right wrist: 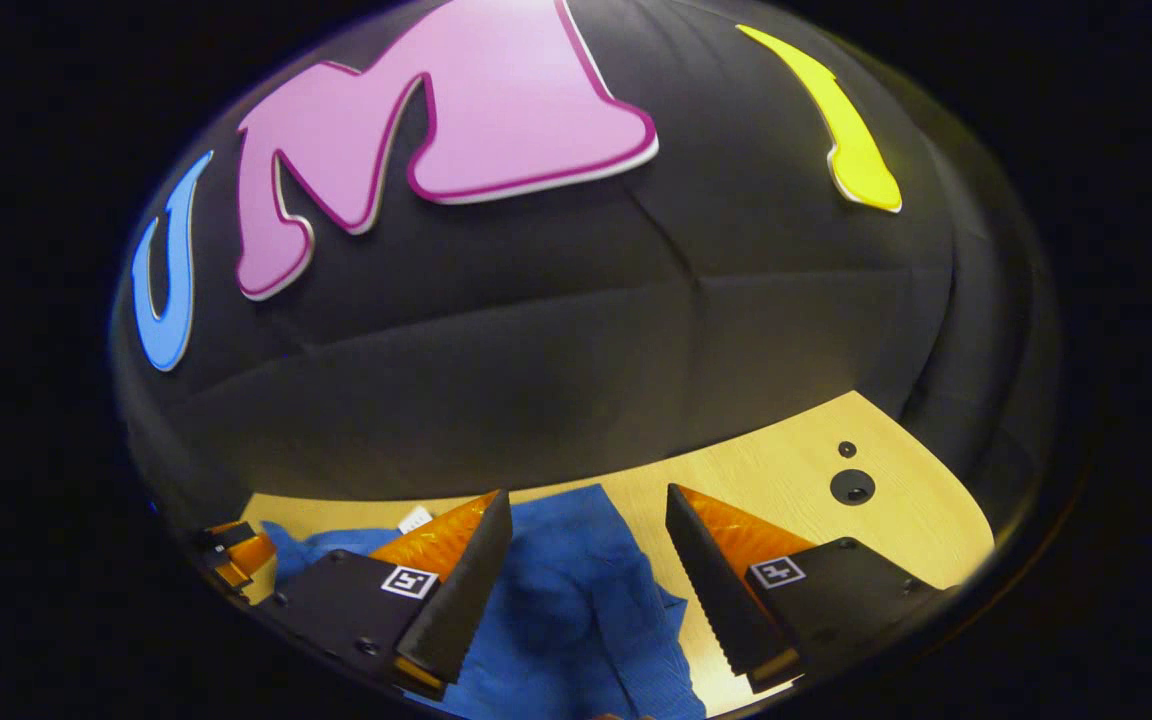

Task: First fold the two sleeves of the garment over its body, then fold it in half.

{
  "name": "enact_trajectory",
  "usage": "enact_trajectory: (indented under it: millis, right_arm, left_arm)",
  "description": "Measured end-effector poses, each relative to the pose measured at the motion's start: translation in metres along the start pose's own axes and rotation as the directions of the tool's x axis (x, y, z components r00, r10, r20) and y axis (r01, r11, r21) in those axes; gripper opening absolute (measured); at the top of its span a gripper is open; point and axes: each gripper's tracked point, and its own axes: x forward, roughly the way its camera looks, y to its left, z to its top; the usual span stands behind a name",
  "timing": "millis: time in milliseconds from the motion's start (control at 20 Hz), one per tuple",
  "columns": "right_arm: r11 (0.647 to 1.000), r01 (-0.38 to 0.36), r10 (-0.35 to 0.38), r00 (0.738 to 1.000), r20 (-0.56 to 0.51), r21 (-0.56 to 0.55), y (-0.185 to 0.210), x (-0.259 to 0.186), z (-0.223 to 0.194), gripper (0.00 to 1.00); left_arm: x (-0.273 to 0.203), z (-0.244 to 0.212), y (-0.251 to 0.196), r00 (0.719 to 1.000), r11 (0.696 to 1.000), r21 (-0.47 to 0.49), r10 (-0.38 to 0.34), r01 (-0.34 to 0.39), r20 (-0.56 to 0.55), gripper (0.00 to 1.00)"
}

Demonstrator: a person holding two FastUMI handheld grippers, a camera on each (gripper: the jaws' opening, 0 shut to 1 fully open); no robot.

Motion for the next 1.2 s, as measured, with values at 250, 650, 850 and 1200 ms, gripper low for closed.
enact_trajectory:
  millis: [250,650,850,1200]
  right_arm:
    - [0.989,0.031,-0.011,0.99,0.14,-0.141,-0.001,-0.063,0.002,0.99]
    - [0.999,0.04,-0.046,0.923,0.382,0.024,0.036,-0.256,0.054,0.97]
    - [0.999,0.039,-0.047,0.919,0.391,0.028,0.057,-0.357,0.03,0.97]
    - [0.998,-0.045,0.06,0.938,0.342,-0.05,0.106,-0.479,-0.057,0.97]
  left_arm:
    - [-0.059,0.017,-0.012,0.984,0.992,-0.123,-0.011,0.033,0.177,0.85]
    - [-0.271,0.054,-0.034,0.899,0.983,-0.148,-0.029,0.104,0.437,0.83]
    - [-0.367,0.009,-0.048,0.903,0.99,-0.112,-0.03,0.086,0.429,0.82]
    - [-0.502,-0.066,-0.091,0.888,0.997,0.001,-0.064,0.071,0.455,0.82]
